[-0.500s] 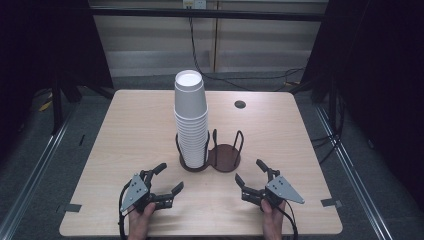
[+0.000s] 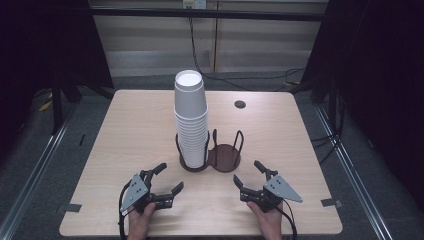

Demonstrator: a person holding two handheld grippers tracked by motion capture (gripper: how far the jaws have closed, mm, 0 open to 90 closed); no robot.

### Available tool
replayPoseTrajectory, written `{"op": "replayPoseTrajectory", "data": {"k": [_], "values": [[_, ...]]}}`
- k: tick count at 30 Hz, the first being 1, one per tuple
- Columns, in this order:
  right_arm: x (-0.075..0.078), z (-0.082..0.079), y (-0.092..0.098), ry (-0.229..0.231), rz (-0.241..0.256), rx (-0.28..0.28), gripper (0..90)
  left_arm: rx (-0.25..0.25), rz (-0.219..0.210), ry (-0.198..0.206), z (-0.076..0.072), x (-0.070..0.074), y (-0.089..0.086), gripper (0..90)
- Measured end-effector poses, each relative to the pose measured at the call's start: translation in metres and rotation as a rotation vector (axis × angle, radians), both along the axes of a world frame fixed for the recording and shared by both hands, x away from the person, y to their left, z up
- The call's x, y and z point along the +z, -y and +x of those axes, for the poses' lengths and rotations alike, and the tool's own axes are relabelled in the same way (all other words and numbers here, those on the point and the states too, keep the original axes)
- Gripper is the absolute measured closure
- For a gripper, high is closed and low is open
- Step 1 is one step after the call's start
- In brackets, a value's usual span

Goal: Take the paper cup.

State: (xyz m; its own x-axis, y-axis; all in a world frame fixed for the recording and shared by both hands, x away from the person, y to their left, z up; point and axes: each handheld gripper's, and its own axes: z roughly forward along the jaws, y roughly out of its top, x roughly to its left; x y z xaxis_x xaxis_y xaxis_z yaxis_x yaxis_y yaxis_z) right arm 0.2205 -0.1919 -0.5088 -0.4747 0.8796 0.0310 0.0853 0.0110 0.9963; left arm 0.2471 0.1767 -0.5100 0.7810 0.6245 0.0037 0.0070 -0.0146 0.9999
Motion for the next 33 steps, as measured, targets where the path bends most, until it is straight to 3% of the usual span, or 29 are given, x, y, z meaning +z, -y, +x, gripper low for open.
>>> {"op": "replayPoseTrajectory", "data": {"k": [1, 3, 5, 7, 10, 12, 14, 22, 25, 29, 33], "values": [[0.0, 0.0, 0.0, -0.009, 0.011, 0.008, 13.2, 0.0, -0.001, 0.0, 0.0, 0.0, 0.0, 15.6], [0.001, 0.001, -0.001, -0.017, -0.017, 0.012, 13.6, -0.001, -0.001, 0.001, 0.0, 0.0, 0.0, 15.6], [0.001, 0.001, -0.001, -0.022, 0.005, 0.048, 16.3, -0.001, -0.001, 0.001, 0.0, 0.0, 0.0, 15.6], [0.003, -0.002, -0.001, -0.017, 0.027, 0.093, 32.2, -0.002, -0.001, 0.001, 0.0, 0.0, 0.0, 15.6], [0.008, -0.004, -0.001, -0.024, 0.052, 0.115, 23.3, 0.0, -0.002, 0.001, 0.0, 0.0, 0.0, 15.6], [0.012, -0.003, 0.0, -0.07, 0.046, 0.128, 26.6, -0.006, -0.003, -0.005, 0.0, 0.0, 0.0, 15.6], [0.014, -0.004, -0.001, -0.061, 0.039, 0.124, 27.9, -0.008, 0.001, -0.001, 0.0, 0.0, -0.001, 15.6], [0.03, -0.002, -0.001, -0.05, 0.035, 0.19, 37.9, -0.011, 0.001, -0.001, 0.0, 0.0, -0.001, 15.6], [0.036, -0.001, -0.003, -0.062, 0.026, 0.208, 39.9, -0.01, 0.001, -0.001, 0.0, 0.0, -0.001, 15.6], [0.042, 0.003, -0.004, -0.106, 0.02, 0.222, 36.9, -0.012, 0.001, -0.001, 0.0, 0.0, -0.001, 15.6], [0.048, 0.008, -0.003, -0.14, 0.037, 0.243, 23.9, -0.015, 0.0, -0.001, 0.0, 0.0, -0.001, 15.6]]}}
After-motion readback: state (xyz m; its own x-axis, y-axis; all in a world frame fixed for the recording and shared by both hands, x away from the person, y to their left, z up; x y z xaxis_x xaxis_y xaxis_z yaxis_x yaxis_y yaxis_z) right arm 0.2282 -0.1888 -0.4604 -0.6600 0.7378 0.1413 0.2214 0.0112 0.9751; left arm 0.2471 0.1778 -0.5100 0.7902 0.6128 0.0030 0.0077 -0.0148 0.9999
